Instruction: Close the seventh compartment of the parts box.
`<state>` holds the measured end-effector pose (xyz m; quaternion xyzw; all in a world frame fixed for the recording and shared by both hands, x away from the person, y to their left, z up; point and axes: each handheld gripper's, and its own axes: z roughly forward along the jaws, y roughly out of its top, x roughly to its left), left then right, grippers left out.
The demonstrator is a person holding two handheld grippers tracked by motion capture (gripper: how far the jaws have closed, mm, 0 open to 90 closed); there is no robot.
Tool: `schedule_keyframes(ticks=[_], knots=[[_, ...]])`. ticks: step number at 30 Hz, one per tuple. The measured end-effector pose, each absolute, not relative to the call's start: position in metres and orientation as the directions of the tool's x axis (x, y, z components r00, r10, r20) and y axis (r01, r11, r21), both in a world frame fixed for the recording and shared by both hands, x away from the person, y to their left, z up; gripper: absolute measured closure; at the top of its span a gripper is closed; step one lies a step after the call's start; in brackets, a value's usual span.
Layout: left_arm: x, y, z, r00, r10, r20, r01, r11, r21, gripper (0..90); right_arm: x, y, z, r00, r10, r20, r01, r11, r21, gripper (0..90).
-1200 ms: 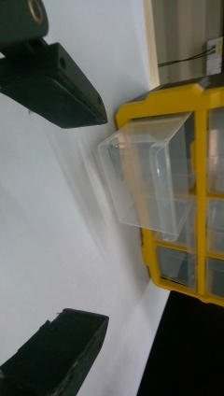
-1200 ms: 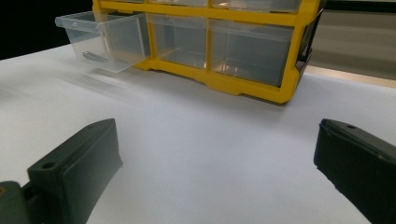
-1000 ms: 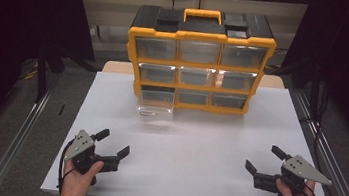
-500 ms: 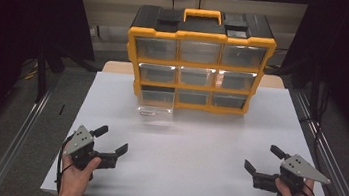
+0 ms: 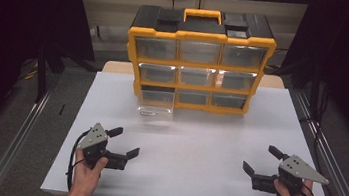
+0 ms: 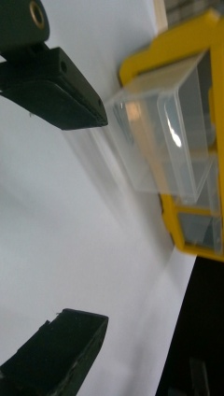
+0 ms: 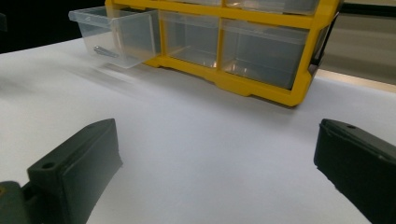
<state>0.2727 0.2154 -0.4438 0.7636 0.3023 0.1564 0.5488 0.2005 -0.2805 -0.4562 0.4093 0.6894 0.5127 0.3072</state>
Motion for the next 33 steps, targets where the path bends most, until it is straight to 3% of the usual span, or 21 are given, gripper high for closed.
schedule_keyframes(ticks=[9,11,16,19,28,33], knots=[[0.278,0.192,-0.443,0.811,0.583,-0.046,0.262,-0.292,0.92,5.8,0.202,-0.28,-0.457,-0.472,0.881,0.0,0.257,0.138,0.957,0.1],[0.281,0.188,-0.441,0.847,0.529,-0.058,0.248,-0.297,0.922,5.7,0.203,-0.279,-0.457,-0.475,0.88,-0.005,0.255,0.143,0.956,0.1],[0.282,0.183,-0.439,0.828,0.559,-0.048,0.249,-0.289,0.924,5.8,0.202,-0.279,-0.457,-0.479,0.878,-0.006,0.253,0.145,0.957,0.1],[0.289,0.181,-0.437,0.844,0.531,-0.078,0.255,-0.269,0.929,5.9,0.203,-0.28,-0.457,-0.47,0.882,-0.004,0.256,0.14,0.956,0.0],[0.308,0.173,-0.431,0.859,0.512,0.003,0.195,-0.332,0.923,5.9,0.206,-0.278,-0.458,-0.482,0.876,-0.007,0.258,0.15,0.954,0.1],[0.318,0.168,-0.427,0.871,0.49,-0.025,0.192,-0.294,0.936,10.1,0.208,-0.278,-0.458,-0.483,0.876,-0.005,0.261,0.149,0.954,0.1]])
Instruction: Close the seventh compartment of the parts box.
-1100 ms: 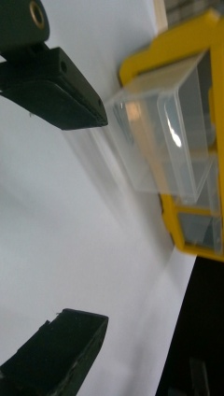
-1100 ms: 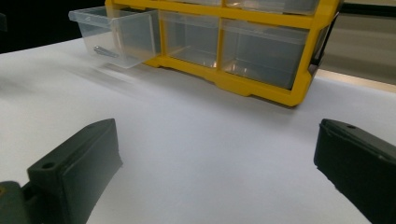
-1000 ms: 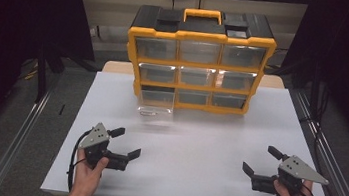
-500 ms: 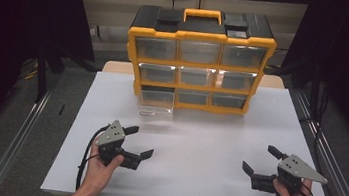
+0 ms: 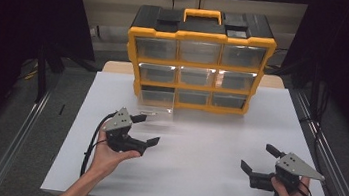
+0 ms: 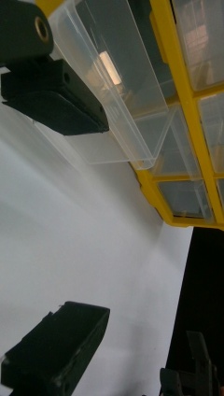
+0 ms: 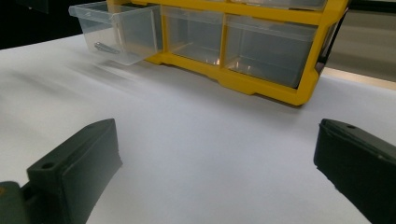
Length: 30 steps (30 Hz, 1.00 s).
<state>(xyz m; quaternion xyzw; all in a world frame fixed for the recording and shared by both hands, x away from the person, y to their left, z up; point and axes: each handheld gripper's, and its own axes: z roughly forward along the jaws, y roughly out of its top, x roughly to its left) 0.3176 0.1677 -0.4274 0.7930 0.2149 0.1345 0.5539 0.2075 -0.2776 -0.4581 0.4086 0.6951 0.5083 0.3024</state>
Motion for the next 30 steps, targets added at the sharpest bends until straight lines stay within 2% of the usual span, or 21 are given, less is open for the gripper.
schedule_keyframes(ticks=[1,2,3,5,10,11,13,17,21,22,23,24,30], knots=[[0.318,0.166,-0.429,0.871,0.491,-0.03,0.196,-0.291,0.936,10.6,0.208,-0.278,-0.458,-0.482,0.876,-0.002,0.263,0.147,0.954,0.1],[0.318,0.167,-0.429,0.857,0.515,0.002,0.188,-0.317,0.93,12.1,0.207,-0.278,-0.458,-0.481,0.877,-0.002,0.264,0.147,0.953,0.1],[0.319,0.166,-0.431,0.872,0.489,-0.031,0.196,-0.292,0.936,13.1,0.207,-0.278,-0.458,-0.486,0.874,-0.007,0.257,0.151,0.955,0.1],[0.319,0.167,-0.433,0.867,0.496,-0.044,0.212,-0.287,0.934,14.5,0.207,-0.278,-0.458,-0.486,0.874,-0.008,0.258,0.152,0.954,0.1],[0.317,0.171,-0.437,0.87,0.491,-0.038,0.215,-0.31,0.926,20.0,0.207,-0.278,-0.458,-0.487,0.873,-0.013,0.255,0.157,0.954,0.1],[0.314,0.17,-0.438,0.85,0.526,-0.028,0.221,-0.308,0.925,21.7,0.206,-0.278,-0.458,-0.491,0.871,-0.011,0.258,0.158,0.953,0.1],[0.314,0.172,-0.441,0.871,0.489,-0.051,0.23,-0.314,0.921,24.3,0.206,-0.277,-0.458,-0.489,0.872,-0.012,0.257,0.156,0.954,0.1],[0.313,0.173,-0.441,0.879,0.473,-0.061,0.228,-0.304,0.925,30.5,0.206,-0.278,-0.458,-0.492,0.871,-0.011,0.258,0.158,0.953,0.1],[0.312,0.172,-0.442,0.881,0.47,-0.062,0.23,-0.31,0.923,40.5,0.206,-0.277,-0.458,-0.493,0.87,-0.013,0.256,0.159,0.953,0.1],[0.31,0.171,-0.441,0.865,0.501,-0.039,0.231,-0.328,0.916,41.4,0.206,-0.277,-0.458,-0.493,0.87,-0.013,0.256,0.159,0.953,0.1],[0.31,0.171,-0.441,0.868,0.493,-0.052,0.238,-0.323,0.916,41.4,0.206,-0.277,-0.458,-0.493,0.87,-0.013,0.256,0.159,0.953,0.1],[0.311,0.171,-0.441,0.878,0.474,-0.059,0.234,-0.318,0.919,47.8,0.206,-0.277,-0.458,-0.492,0.871,-0.015,0.255,0.16,0.954,0.1],[0.311,0.17,-0.441,0.88,0.47,-0.069,0.236,-0.307,0.922,60.8,0.206,-0.277,-0.458,-0.491,0.871,-0.015,0.256,0.16,0.953,0.1]])
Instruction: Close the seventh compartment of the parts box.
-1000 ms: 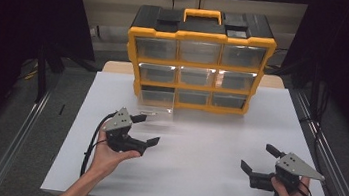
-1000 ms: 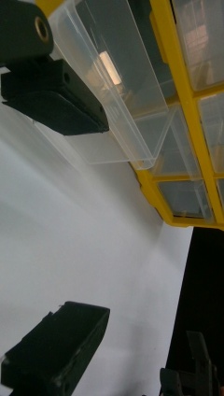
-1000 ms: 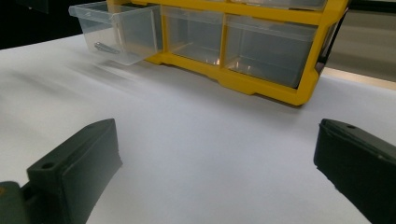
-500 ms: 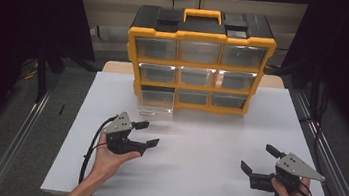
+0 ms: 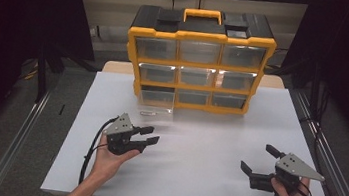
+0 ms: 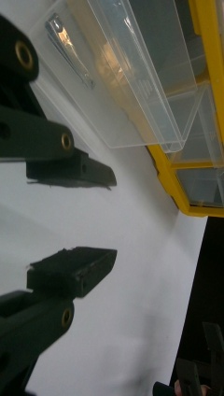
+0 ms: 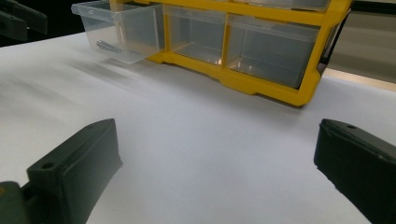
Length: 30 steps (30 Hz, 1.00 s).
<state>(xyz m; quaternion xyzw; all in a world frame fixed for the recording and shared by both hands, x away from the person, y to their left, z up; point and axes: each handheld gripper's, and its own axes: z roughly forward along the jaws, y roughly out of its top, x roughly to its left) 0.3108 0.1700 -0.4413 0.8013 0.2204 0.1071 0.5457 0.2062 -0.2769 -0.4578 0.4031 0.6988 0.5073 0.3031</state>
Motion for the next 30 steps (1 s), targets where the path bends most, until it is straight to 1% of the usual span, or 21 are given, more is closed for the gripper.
schedule_keyframes(ticks=[8,12,13,14,15,16,18,25,26,30], knots=[[0.3102,0.1675,-0.4437,0.883,0.465,-0.06,0.228,-0.313,0.922,74.6,0.2062,-0.2764,-0.4581,-0.497,0.867,-0.014,0.257,0.163,0.953,0.1],[0.3103,0.1673,-0.4434,0.886,0.46,-0.05,0.221,-0.324,0.92,79.5,0.2063,-0.2763,-0.4582,-0.497,0.868,-0.013,0.257,0.161,0.953,0.1],[0.3104,0.1672,-0.4436,0.886,0.461,-0.046,0.218,-0.327,0.919,79.5,0.2063,-0.2763,-0.4582,-0.497,0.868,-0.013,0.257,0.161,0.953,0.1],[0.3105,0.1663,-0.4441,0.886,0.461,-0.056,0.227,-0.325,0.918,80.5,0.2061,-0.2765,-0.4581,-0.497,0.868,-0.013,0.258,0.162,0.952,0.1],[0.3105,0.1657,-0.4451,0.886,0.459,-0.06,0.23,-0.323,0.918,84.9,0.2061,-0.2765,-0.4581,-0.497,0.867,-0.013,0.258,0.163,0.952,0.1],[0.3112,0.1659,-0.446,0.891,0.452,-0.05,0.226,-0.345,0.911,86.1,0.2062,-0.2763,-0.4582,-0.498,0.867,-0.013,0.257,0.162,0.953,0.1],[0.3111,0.1656,-0.4462,0.891,0.45,-0.057,0.23,-0.339,0.912,89.3,0.2059,-0.2762,-0.458,-0.498,0.867,-0.012,0.259,0.162,0.952,0.1],[0.3124,0.1658,-0.4459,0.885,0.463,-0.056,0.237,-0.343,0.909,90.0,0.2058,-0.2764,-0.458,-0.498,0.867,-0.012,0.259,0.161,0.952,0.1],[0.313,0.1669,-0.4459,0.88,0.469,-0.069,0.252,-0.34,0.906,90.0,0.2056,-0.2764,-0.4578,-0.498,0.867,-0.013,0.257,0.162,0.953,0.1],[0.3173,0.1698,-0.4455,0.876,0.475,-0.08,0.264,-0.335,0.904,90.0,0.2052,-0.277,-0.4577,-0.498,0.867,-0.012,0.257,0.161,0.953,0.1]])
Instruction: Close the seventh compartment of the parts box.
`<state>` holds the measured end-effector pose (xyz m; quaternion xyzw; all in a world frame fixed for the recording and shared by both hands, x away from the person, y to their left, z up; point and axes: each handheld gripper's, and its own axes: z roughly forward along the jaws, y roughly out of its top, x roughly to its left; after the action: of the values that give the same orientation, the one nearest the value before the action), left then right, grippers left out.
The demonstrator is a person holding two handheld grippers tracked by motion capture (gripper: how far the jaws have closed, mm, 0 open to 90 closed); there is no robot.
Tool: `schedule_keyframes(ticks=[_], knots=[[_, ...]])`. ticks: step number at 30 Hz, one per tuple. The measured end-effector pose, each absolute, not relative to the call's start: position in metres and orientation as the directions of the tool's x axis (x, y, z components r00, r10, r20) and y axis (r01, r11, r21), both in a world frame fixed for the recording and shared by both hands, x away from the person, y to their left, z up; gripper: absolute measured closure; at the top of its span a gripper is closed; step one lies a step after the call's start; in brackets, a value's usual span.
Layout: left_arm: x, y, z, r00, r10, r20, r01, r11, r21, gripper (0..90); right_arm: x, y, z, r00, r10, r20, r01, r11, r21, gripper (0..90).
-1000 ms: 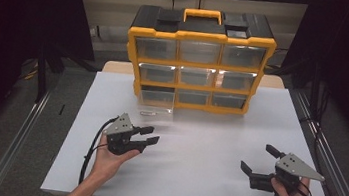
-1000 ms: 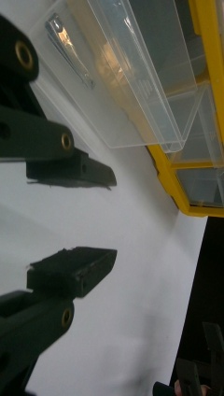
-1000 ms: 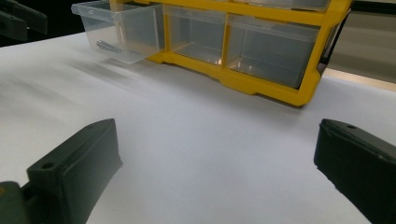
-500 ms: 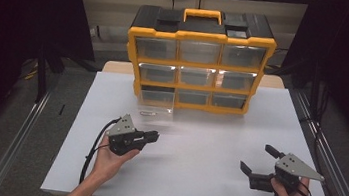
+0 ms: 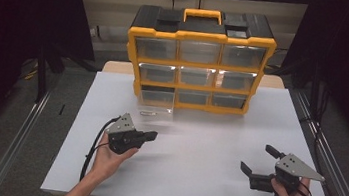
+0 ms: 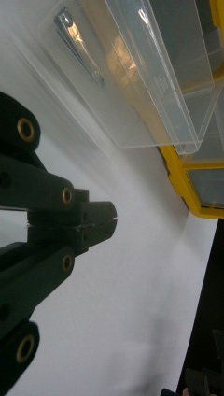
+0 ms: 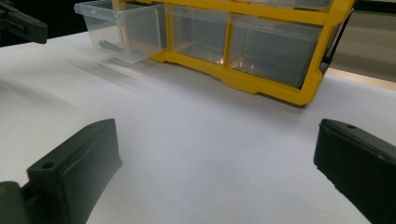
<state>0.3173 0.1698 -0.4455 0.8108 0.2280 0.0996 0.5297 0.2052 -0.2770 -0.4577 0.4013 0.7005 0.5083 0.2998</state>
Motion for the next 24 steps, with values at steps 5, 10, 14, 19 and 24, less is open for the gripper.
schedule_keyframes(ticks=[5,10,14,19,24], knots=[[0.321,0.17,-0.444,0.867,0.491,-0.087,0.277,-0.329,0.903,90.0,0.205,-0.277,-0.458,-0.497,0.867,-0.013,0.255,0.16,0.954,0.1],[0.33,0.168,-0.445,0.859,0.501,-0.101,0.29,-0.316,0.903,90.0,0.205,-0.277,-0.458,-0.495,0.869,-0.014,0.257,0.162,0.953,0.1],[0.337,0.17,-0.446,0.858,0.507,-0.078,0.276,-0.328,0.904,90.0,0.206,-0.277,-0.458,-0.49,0.872,-0.011,0.261,0.159,0.952,0.1],[0.348,0.172,-0.445,0.841,0.537,-0.067,0.287,-0.337,0.897,90.0,0.206,-0.277,-0.458,-0.494,0.869,-0.011,0.257,0.158,0.953,0.1],[0.355,0.171,-0.446,0.831,0.548,-0.095,0.31,-0.316,0.897,90.0,0.205,-0.277,-0.458,-0.493,0.87,-0.012,0.257,0.158,0.953,0.1]])
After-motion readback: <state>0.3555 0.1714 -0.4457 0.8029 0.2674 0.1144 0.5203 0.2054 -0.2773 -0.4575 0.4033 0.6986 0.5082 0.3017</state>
